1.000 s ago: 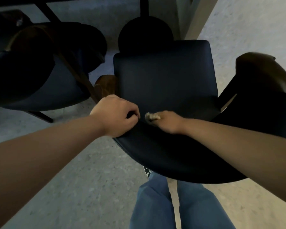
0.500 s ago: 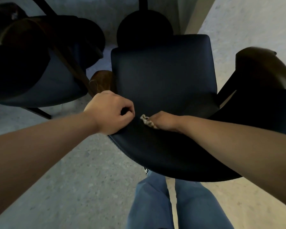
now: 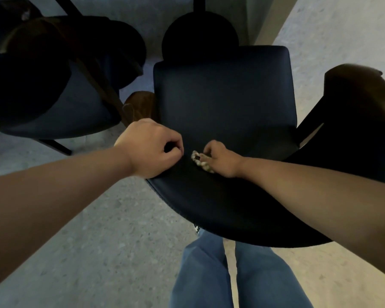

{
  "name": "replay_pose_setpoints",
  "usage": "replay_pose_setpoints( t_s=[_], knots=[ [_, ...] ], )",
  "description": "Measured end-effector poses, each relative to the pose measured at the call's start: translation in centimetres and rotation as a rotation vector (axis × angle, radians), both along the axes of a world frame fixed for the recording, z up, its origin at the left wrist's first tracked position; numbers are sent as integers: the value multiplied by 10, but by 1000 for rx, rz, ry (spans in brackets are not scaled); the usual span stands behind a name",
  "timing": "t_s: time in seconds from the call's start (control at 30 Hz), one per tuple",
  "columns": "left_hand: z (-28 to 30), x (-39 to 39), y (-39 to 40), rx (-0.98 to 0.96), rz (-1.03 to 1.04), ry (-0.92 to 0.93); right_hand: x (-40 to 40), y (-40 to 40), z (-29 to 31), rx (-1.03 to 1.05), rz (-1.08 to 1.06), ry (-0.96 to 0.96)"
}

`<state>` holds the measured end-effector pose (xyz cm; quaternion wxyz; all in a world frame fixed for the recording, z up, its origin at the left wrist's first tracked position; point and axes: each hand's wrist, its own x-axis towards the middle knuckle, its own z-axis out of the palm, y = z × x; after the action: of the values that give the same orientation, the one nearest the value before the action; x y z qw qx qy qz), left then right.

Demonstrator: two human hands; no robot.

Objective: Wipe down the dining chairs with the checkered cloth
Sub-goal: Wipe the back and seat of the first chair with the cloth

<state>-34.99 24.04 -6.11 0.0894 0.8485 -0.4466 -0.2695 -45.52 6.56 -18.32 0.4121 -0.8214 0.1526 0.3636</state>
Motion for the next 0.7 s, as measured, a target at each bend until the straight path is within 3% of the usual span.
replay_pose_setpoints(
  t_s=[0.4, 0.7],
  knots=[
    [-6, 0, 1, -35, 30, -15, 8, 0, 13, -70, 309, -67],
    [-8, 2, 2, -19, 41, -16, -4, 5, 53, -18, 184, -123]
  ],
)
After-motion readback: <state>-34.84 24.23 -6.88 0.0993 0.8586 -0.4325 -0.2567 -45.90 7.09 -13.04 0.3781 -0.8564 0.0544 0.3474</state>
